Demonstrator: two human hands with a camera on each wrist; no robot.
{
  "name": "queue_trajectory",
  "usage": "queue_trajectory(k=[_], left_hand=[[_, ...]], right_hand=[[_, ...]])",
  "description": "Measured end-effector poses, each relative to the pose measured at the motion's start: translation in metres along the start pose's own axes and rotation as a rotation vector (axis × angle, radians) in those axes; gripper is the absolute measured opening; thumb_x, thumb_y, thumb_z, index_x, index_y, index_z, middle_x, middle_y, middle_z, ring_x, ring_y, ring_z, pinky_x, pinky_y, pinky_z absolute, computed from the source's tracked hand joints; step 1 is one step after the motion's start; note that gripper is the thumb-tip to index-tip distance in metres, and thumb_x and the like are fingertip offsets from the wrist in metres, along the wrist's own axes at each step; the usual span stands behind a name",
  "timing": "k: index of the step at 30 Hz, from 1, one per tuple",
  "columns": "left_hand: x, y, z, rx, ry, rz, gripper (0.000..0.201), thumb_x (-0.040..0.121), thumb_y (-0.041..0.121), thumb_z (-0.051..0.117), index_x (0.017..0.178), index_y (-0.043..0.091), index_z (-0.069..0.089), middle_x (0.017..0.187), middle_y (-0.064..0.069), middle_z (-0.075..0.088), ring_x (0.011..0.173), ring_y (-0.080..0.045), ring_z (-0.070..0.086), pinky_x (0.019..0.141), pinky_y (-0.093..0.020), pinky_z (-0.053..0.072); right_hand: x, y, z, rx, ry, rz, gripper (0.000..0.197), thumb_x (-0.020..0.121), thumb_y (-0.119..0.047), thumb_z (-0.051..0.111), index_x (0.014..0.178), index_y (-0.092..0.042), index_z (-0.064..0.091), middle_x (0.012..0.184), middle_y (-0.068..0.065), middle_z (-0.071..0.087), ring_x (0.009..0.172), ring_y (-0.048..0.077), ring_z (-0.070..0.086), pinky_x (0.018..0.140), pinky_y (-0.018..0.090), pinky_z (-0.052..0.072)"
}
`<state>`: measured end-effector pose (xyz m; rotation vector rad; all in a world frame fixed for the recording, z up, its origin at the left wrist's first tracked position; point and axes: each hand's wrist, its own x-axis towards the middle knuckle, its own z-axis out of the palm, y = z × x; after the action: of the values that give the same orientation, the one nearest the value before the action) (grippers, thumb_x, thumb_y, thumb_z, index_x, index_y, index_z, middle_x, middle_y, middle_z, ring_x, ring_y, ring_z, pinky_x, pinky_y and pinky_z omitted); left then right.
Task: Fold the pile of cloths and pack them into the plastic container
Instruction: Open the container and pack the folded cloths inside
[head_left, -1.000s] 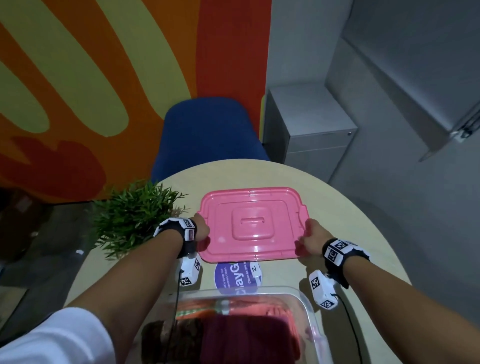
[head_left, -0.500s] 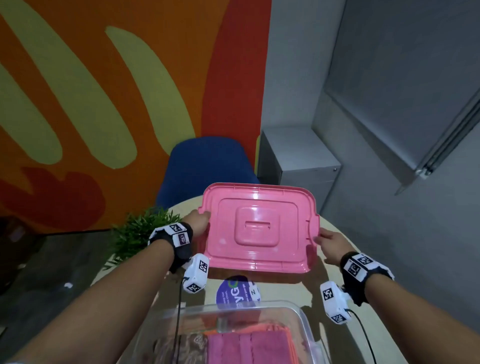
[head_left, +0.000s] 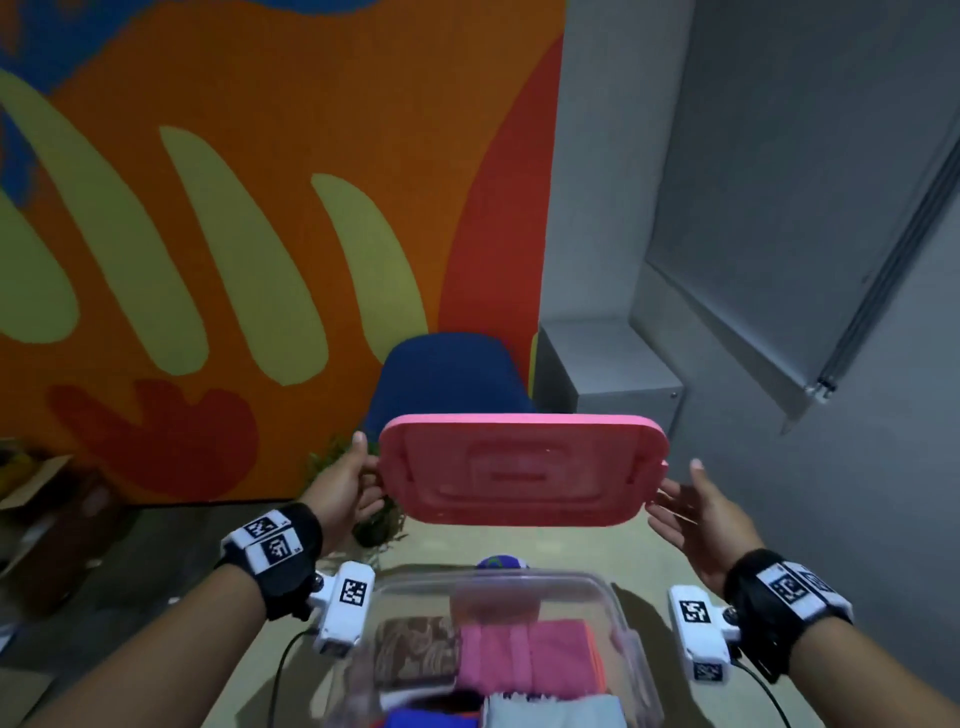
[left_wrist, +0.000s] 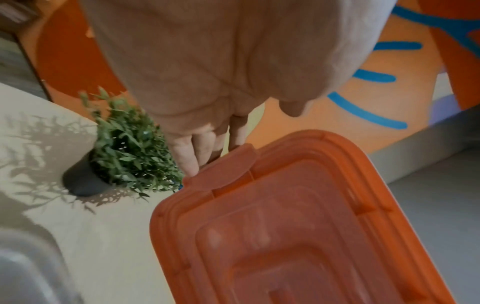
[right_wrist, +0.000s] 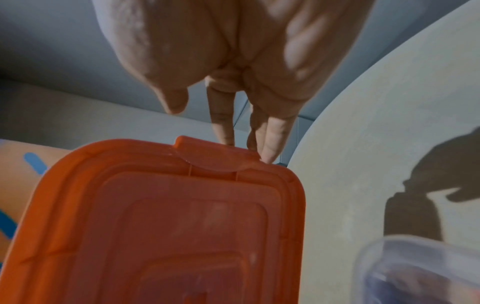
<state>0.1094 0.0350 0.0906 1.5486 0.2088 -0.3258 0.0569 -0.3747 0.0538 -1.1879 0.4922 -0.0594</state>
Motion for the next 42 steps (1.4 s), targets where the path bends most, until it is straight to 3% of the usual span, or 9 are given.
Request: queue_trajectory(k=[3,8,14,20,24,29,35,39,42], left_hand=[[-0.037,-0.013,-0.010,-0.062,0.000,0.008,0.051,0.096,0.055,0.042,0.091,0.015,0.073,0.102,-0.017,0.058,0.099,-0.027,0.050,0.084,-0.037,0.039],[-0.085,-0.042,-0.021,-0.130,0.053,-0.016,0.021,0.100,0.017,0.049,0.112,0.002,0.058,0.108,-0.017,0.063,0.092,-0.024,0.060,0.087,-0.033,0.046],[-0.121,-0.086,-0.032,0.034,0.014,-0.109,0.046,0.082,-0.019,0.056,0.124,-0.001,0.052,0.121,-0.020,0.062,0.100,-0.028,0.063,0.083,-0.033,0.049],[-0.131,-0.114,-0.020,0.570,-0.090,-0.091,0.064,0.085,0.011,0.074,0.142,0.007,0.045,0.129,0.003,0.059,0.120,-0.014,0.056,0.101,-0.028,0.041],[-0.125,-0.126,-0.024,0.852,0.098,-0.066,0.077,0.077,0.027,0.082,0.144,0.018,0.046,0.142,-0.001,0.054,0.128,-0.020,0.051,0.106,-0.037,0.041],[-0.120,-0.133,-0.025,0.701,0.111,-0.170,0.075,0.073,0.001,0.078,0.139,0.013,0.046,0.122,-0.003,0.062,0.101,-0.016,0.063,0.089,-0.038,0.055],[-0.111,-0.135,-0.031,0.490,0.129,-0.284,0.092,0.066,-0.012,0.074,0.146,0.010,0.034,0.127,-0.009,0.055,0.102,-0.028,0.063,0.070,-0.035,0.055],[-0.107,-0.133,-0.042,0.341,-0.082,-0.528,0.057,0.071,0.002,0.077,0.125,-0.004,0.059,0.119,-0.028,0.064,0.106,-0.041,0.063,0.093,-0.046,0.052],[-0.110,-0.133,-0.045,0.239,-0.234,-0.580,0.047,0.067,0.011,0.078,0.105,-0.014,0.065,0.095,-0.026,0.068,0.084,-0.037,0.069,0.070,-0.037,0.059]], right_hand=[[-0.017,0.010,-0.013,-0.017,-0.078,0.028,0.063,0.094,-0.056,0.052,0.134,-0.008,0.056,0.120,0.009,0.070,0.111,0.024,0.066,0.085,0.036,0.053],[-0.059,0.028,-0.020,-0.056,-0.079,0.053,0.059,0.088,-0.046,0.064,0.111,0.009,0.063,0.106,0.017,0.072,0.102,0.026,0.069,0.087,0.038,0.057],[-0.095,0.062,-0.040,-0.360,-0.148,0.094,0.039,0.073,-0.010,0.079,0.104,0.011,0.067,0.099,0.023,0.074,0.089,0.032,0.073,0.077,0.036,0.059],[-0.101,0.092,-0.044,-0.852,-0.109,0.026,0.054,0.078,-0.006,0.080,0.128,-0.013,0.061,0.130,0.003,0.062,0.100,0.015,0.063,0.096,0.038,0.050],[-0.104,0.098,-0.040,-0.846,-0.101,0.027,0.067,0.080,-0.009,0.079,0.141,-0.014,0.052,0.140,0.004,0.058,0.108,0.021,0.065,0.103,0.044,0.048],[-0.109,0.105,-0.044,-0.851,-0.098,0.057,0.069,0.076,-0.013,0.084,0.138,-0.020,0.055,0.140,0.000,0.058,0.103,0.017,0.067,0.101,0.048,0.050],[-0.103,0.116,-0.042,-0.720,-0.061,0.129,0.066,0.072,-0.009,0.085,0.129,-0.025,0.056,0.122,-0.003,0.064,0.102,0.023,0.068,0.092,0.052,0.054],[-0.098,0.114,-0.041,-0.613,-0.099,0.408,0.063,0.068,-0.020,0.085,0.123,-0.005,0.057,0.112,0.013,0.069,0.103,0.032,0.064,0.078,0.042,0.053],[-0.102,0.109,-0.041,-0.615,-0.228,0.538,0.057,0.073,-0.029,0.077,0.119,0.003,0.064,0.107,0.021,0.072,0.092,0.034,0.069,0.077,0.039,0.053]])
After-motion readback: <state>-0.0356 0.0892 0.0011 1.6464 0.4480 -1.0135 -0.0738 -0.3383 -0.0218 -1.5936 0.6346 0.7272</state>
